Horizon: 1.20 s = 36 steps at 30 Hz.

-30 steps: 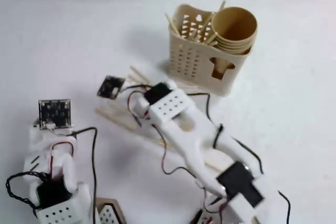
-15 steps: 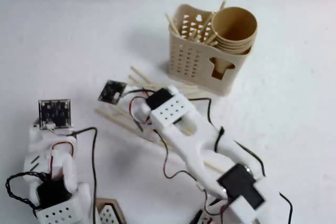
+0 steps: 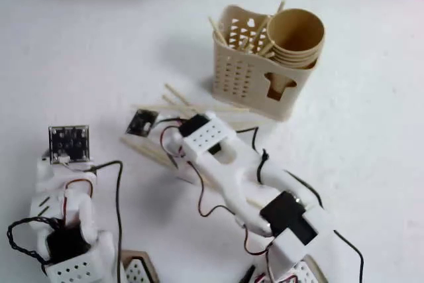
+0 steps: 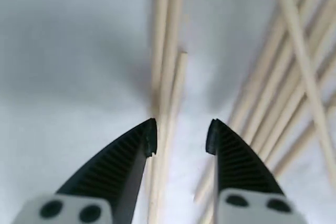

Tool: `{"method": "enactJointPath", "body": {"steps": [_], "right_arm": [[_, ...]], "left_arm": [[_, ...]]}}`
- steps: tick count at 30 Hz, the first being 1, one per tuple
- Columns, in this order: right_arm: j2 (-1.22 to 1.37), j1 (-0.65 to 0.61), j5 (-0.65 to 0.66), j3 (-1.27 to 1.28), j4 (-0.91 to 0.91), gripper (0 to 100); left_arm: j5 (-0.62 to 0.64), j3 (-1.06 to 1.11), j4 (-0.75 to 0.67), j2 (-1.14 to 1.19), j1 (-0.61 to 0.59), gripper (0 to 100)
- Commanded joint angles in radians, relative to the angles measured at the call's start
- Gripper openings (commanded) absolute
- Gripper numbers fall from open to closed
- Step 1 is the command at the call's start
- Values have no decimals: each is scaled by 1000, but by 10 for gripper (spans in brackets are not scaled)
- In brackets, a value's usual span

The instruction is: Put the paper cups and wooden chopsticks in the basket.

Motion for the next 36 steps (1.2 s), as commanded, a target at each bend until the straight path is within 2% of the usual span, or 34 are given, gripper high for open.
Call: {"method": "enactJointPath", "body": {"steps": [1, 11, 16, 21, 36], "right_arm": [[-8, -41, -2, 6, -7, 188], [114, -51, 8, -2, -53, 190], [191, -54, 26, -60, 1, 11], [208, -45, 74, -77, 47, 19], [-191, 58, 74, -75, 142, 17]], "left_arm": [[9, -5, -25, -10, -5, 30], [8, -5, -25, -10, -5, 30], [8, -5, -25, -10, -5, 30], [6, -5, -25, -10, -5, 30], [6, -3, -25, -10, -5, 30]]}}
